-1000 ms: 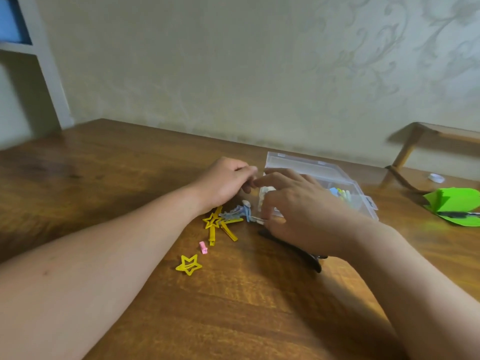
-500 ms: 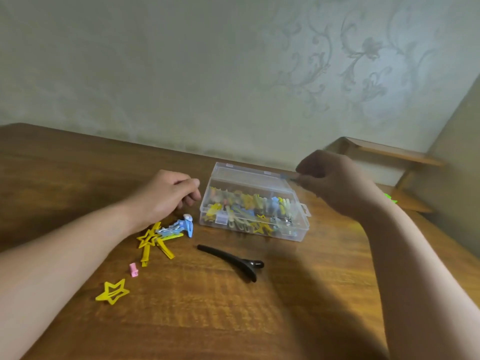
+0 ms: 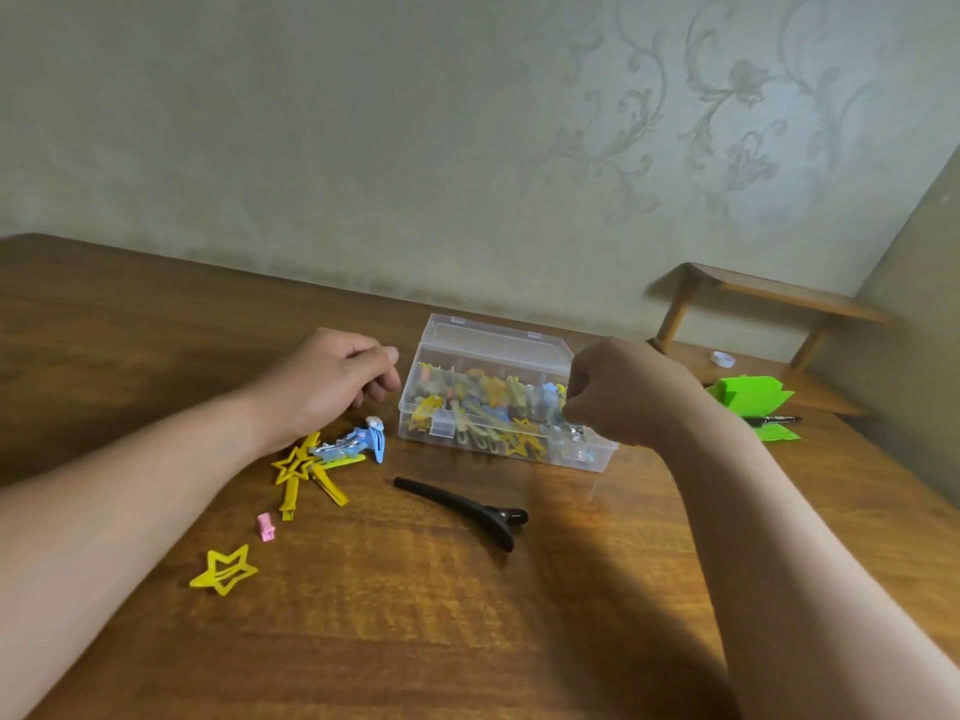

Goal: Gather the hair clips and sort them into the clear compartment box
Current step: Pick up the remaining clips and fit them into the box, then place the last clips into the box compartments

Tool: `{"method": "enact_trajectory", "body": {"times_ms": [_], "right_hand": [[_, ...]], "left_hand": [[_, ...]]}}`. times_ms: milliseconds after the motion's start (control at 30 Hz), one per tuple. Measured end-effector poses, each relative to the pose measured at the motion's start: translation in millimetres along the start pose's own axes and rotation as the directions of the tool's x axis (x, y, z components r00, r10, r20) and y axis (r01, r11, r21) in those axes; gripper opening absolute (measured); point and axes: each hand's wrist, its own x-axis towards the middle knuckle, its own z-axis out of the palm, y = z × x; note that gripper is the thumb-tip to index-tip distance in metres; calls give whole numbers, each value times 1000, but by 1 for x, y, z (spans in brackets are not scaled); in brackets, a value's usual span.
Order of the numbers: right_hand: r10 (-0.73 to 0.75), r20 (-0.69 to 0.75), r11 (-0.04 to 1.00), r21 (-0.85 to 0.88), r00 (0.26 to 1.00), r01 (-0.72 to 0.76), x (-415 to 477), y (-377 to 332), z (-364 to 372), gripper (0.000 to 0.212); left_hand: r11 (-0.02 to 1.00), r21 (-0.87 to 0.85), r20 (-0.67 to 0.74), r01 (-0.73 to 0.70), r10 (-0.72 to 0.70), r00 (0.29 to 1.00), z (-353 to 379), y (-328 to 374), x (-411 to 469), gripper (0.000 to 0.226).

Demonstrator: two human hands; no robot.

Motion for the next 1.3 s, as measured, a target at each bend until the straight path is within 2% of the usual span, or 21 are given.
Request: {"method": "enact_trajectory", "body": {"times_ms": [133, 567, 700, 767, 867, 967, 1033, 1167, 1300], "right_hand": [[27, -16, 995, -93, 1000, -28, 6, -3, 11, 2], [51, 5, 993, -108, 999, -50, 5, -1, 13, 13], [18, -86, 997, -71, 996, -25, -1, -11, 0, 20], [-36, -158, 998, 35, 987, 42, -6, -23, -7, 21], [-220, -226, 938, 219, 949, 270, -19, -55, -7, 12], [-461, -155, 802, 348, 874, 485, -42, -95, 5, 5], [-600, -95, 700, 418, 794, 579, -57, -117, 19, 7], [-757, -95, 576, 371, 647, 729, -68, -142, 45, 16], [-768, -121, 563, 340, 629, 753, -66, -145, 52, 15]], "left_hand": [[1000, 6, 4, 0, 0, 1000, 0, 0, 0, 36], [999, 52, 14, -12, 11, 1000, -2, -2, 1, 36], [1000, 23, -7, -2, 2, 1000, -2, -3, -1, 34], [1000, 18, -1, 8, -8, 1000, -1, -2, 0, 34], [1000, 3, 8, 9, -9, 1000, 1, 1, 1, 36], [999, 16, 15, 32, -32, 999, -2, 5, -2, 45], [998, -13, 30, 56, -56, 998, -3, 7, -4, 45], [993, -45, -2, 108, -108, 994, -1, 11, -4, 36], [993, -49, -5, 111, -111, 994, 0, 12, -3, 36]]}}
